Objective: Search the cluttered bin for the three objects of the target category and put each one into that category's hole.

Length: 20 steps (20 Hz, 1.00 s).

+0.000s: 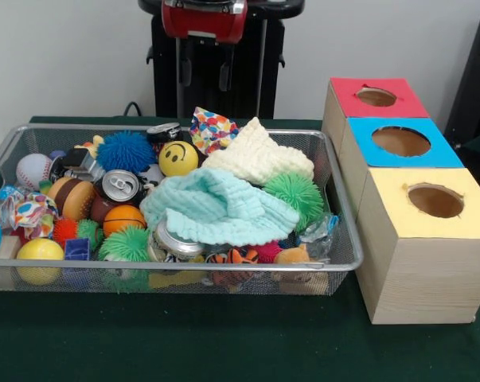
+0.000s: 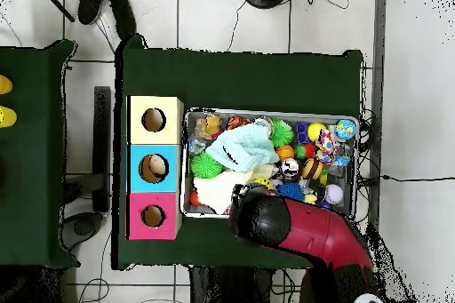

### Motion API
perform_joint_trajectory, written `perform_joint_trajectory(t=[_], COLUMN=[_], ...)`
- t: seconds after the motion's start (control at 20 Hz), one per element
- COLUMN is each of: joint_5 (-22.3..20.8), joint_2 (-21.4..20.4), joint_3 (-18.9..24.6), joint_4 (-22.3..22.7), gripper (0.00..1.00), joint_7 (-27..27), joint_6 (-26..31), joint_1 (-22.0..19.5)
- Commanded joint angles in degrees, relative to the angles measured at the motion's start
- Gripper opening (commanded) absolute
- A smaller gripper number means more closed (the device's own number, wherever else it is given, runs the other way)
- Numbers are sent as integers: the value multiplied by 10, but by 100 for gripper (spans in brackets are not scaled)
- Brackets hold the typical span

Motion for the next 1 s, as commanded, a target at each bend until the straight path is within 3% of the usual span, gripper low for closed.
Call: perform_joint_trajectory(t=[0.05,0.35,0.55,0.85,1.0], joint_5=[-17,-22,-25,-32,-46], joint_2=[-16,-13,11,18,42], joint_3=[33,33,23,2,-10], joint_4=[20,22,-4,-55,-74], gripper=[100,100,100,100,100], joint_7=[22,26,38,42,49], joint_6=[-14,-32,-31,23,5], joint_1=[-24,-32,-37,-20,-15])
